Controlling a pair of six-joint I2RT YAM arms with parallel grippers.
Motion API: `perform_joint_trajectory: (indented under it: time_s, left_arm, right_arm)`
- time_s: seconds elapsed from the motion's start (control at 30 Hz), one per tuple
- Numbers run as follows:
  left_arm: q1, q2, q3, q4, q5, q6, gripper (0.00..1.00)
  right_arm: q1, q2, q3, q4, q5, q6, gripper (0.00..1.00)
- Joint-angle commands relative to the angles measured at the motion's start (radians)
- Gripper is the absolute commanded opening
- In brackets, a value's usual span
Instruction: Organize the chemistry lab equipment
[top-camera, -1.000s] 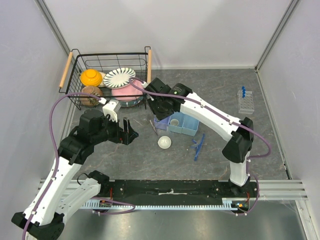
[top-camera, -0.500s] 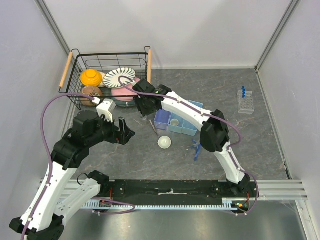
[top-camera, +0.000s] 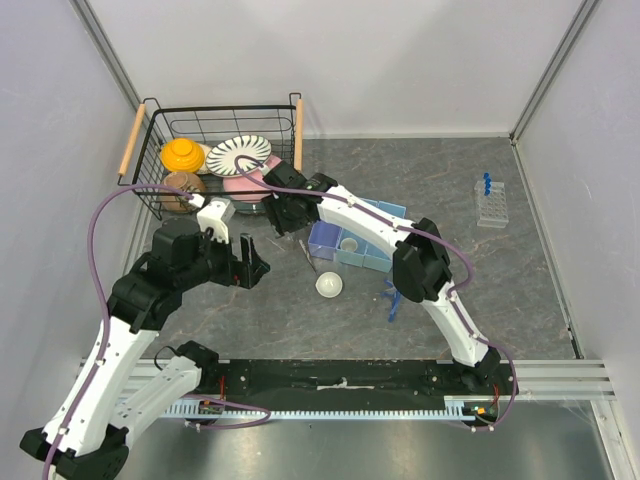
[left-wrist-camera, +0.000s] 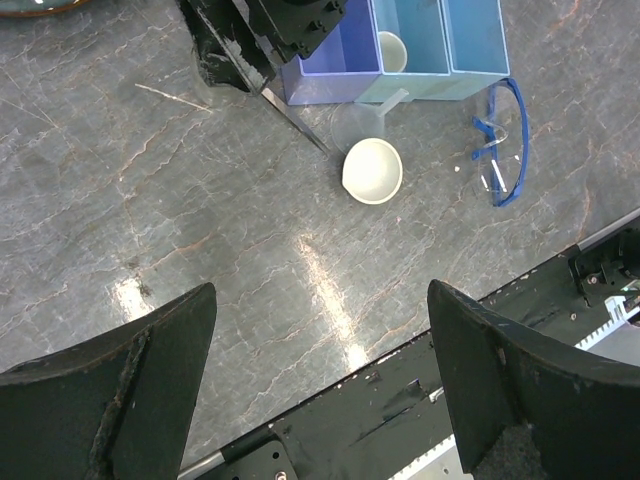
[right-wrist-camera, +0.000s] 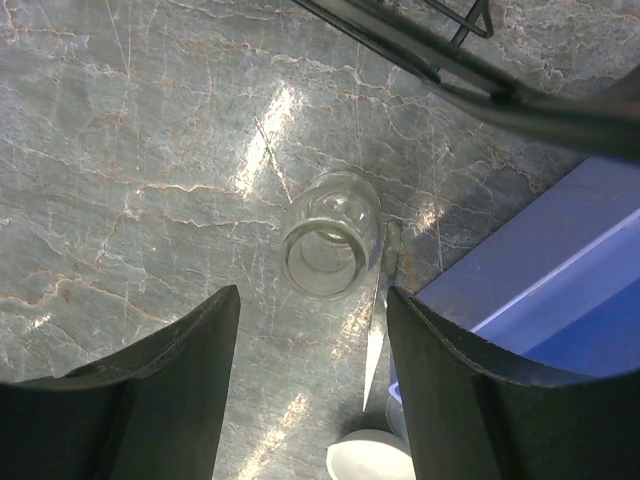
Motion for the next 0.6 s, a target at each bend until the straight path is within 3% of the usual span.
perform_joint_trajectory:
  time_s: [0.0,0.57]
  left_arm:
    - [-0.002,0.002,0.037,0.021,-0.006,0.023,0.92]
    - [-0.002,0.019,0.042,0.009,-0.014,0.046,0.92]
  right_arm:
    - [-0.004,0.029,0.058,0.046,-0.006,0.000,0.68]
    - [-0.009,0.110,0.084,0.046,0.026,-0.015,0.70]
